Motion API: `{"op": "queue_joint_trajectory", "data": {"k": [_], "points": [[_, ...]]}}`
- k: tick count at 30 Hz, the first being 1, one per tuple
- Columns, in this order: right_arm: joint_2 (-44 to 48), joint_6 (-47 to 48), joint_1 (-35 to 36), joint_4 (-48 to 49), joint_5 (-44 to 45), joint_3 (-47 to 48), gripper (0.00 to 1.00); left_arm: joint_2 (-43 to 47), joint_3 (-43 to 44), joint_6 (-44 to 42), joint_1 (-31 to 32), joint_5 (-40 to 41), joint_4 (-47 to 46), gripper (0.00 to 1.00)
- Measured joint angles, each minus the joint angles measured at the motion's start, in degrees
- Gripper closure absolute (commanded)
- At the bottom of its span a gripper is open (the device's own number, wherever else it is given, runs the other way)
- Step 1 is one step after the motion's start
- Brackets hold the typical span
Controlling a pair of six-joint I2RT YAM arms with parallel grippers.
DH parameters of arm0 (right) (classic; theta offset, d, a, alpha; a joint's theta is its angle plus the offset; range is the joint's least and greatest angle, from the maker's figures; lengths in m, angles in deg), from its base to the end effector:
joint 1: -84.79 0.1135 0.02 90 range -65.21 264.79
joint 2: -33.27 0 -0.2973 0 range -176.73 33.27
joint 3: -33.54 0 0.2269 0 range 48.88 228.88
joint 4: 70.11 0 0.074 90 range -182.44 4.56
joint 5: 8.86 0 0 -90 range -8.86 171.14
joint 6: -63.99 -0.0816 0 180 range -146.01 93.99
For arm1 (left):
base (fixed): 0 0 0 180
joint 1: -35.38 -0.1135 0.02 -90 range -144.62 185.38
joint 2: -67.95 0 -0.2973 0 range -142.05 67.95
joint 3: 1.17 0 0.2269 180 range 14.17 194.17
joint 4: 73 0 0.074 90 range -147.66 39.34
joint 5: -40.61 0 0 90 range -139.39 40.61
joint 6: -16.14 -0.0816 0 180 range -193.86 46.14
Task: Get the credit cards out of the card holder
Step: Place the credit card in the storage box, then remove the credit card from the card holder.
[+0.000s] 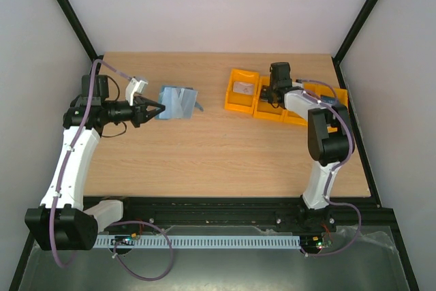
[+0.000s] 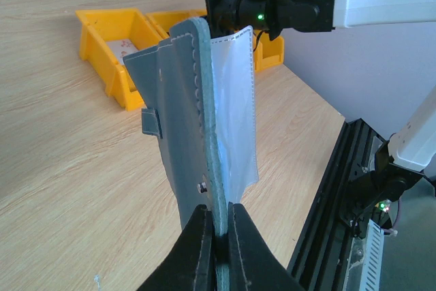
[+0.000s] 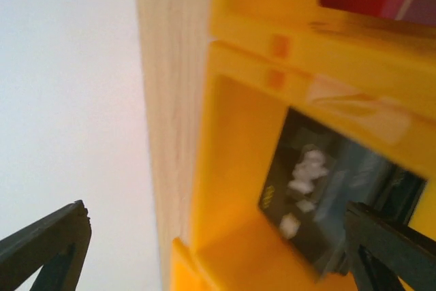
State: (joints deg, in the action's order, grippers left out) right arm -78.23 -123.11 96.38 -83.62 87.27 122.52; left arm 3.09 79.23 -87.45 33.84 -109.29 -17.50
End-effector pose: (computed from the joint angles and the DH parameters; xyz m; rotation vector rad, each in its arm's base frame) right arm 0.4563 0.0847 0.2120 1.6485 1.6883 0.9023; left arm 0.2022 -0.0652 0.3696 0.7319 1.8991 -1.0018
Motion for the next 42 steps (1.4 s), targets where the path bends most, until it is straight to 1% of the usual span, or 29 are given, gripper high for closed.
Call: {"op": "queue_joint_trajectory", "data": {"k": [9, 11, 14, 16, 19, 22, 25, 29, 31, 34, 40, 42], "points": [[9.0, 5.8, 0.0, 0.6, -0.9, -0.4, 0.01, 0.0, -0.2, 0.0, 0.0, 0.0, 0.0, 0.98], [12.0, 7.8, 0.1, 2.8, -1.7, -1.9, 0.01, 0.0, -0.2, -0.1, 0.0, 0.0, 0.0, 0.98], [16.3, 13.9, 0.5, 7.3, -4.6, -4.0, 0.01, 0.0, -0.2, -0.4, 0.0, -0.1, 0.2, 0.98], [17.6, 19.7, 1.0, 12.4, -9.5, -4.3, 0.01, -0.1, 0.1, -1.1, 0.0, -0.4, 1.3, 0.98], [17.9, 29.2, 3.2, 22.4, -21.4, -4.6, 0.02, -1.0, 3.1, -3.2, 0.0, -1.2, 4.7, 0.98], [18.7, 38.6, 7.6, 32.5, -35.8, -7.5, 0.03, -2.2, 9.3, -6.2, 0.0, -2.8, 8.1, 0.98], [20.4, 43.8, 12.0, 41.9, -48.5, -12.6, 0.02, -2.5, 15.0, -9.5, 0.0, -4.9, 11.5, 0.98], [21.9, 48.5, 16.8, 50.2, -60.2, -17.3, 0.02, -2.8, 21.4, -14.1, 0.0, -9.3, 16.4, 0.98], [22.1, 50.6, 18.8, 52.3, -64.1, -17.6, 0.04, -2.8, 22.6, -15.8, 0.0, -11.3, 18.4, 0.98], [22.3, 52.9, 20.8, 54.1, -67.3, -17.4, 0.12, -2.9, 22.8, -17.6, 0.0, -12.8, 20.7, 0.98], [22.1, 54.6, 22.0, 54.2, -68.7, -16.1, 0.24, -3.3, 22.8, -19.4, 0.0, -14.0, 22.7, 0.98], [22.0, 54.8, 22.6, 54.2, -68.9, -15.5, 0.33, -3.3, 22.7, -19.7, 0.0, -14.3, 22.9, 0.98]]}}
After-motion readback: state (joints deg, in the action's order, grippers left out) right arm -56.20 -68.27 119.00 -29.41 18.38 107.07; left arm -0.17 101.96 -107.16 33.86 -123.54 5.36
